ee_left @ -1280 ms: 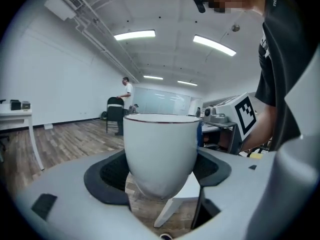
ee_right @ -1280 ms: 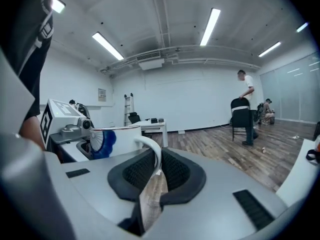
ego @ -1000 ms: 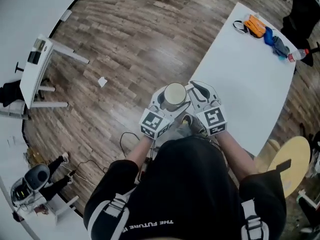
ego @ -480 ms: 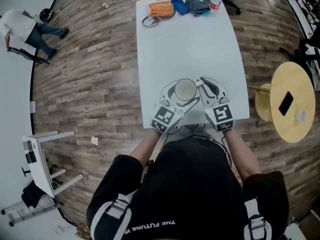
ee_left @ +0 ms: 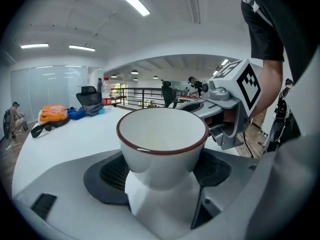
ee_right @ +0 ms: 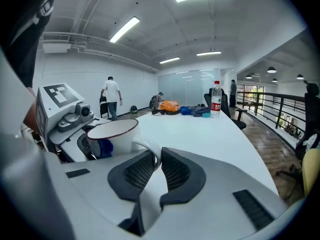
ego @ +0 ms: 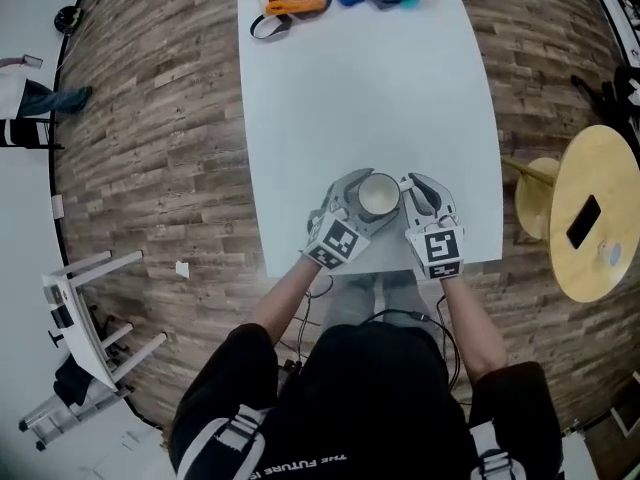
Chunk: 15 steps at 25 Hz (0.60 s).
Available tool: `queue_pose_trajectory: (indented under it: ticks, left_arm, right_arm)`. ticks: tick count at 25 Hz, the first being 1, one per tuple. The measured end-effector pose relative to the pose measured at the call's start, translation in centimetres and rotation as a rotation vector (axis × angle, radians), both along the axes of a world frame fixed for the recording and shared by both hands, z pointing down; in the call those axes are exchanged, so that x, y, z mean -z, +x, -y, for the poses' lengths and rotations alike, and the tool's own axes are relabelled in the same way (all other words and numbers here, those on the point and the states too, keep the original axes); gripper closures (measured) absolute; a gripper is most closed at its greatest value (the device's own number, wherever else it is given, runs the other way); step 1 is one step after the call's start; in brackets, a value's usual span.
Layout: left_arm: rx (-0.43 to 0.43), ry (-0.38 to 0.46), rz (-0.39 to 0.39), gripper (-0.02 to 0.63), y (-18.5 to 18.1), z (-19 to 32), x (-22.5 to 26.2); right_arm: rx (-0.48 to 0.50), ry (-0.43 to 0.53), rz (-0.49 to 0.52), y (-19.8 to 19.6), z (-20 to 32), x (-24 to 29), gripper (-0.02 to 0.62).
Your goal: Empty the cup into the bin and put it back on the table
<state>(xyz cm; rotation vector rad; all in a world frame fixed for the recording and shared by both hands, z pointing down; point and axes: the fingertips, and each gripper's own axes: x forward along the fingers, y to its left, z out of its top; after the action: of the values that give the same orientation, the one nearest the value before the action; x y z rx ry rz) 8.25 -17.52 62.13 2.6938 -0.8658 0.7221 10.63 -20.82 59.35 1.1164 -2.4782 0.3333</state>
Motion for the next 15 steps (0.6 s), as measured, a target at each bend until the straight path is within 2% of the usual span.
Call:
queue_pose_trajectory:
  ticks: [7,15]
  left_arm:
    - [-0.006,-0.032,0.03,0.209,0.7,0.2,-3.0]
    - [-0.017,0.005,0.043,0.209,1.7,-0.1,-3.4]
  right_arm:
    - [-0.011,-0.026,-0.012,0.7,0.3,-3.0,0.546]
    - [-0.015,-0.038,-0.004,1.8,-0.1,-3.7,0.545]
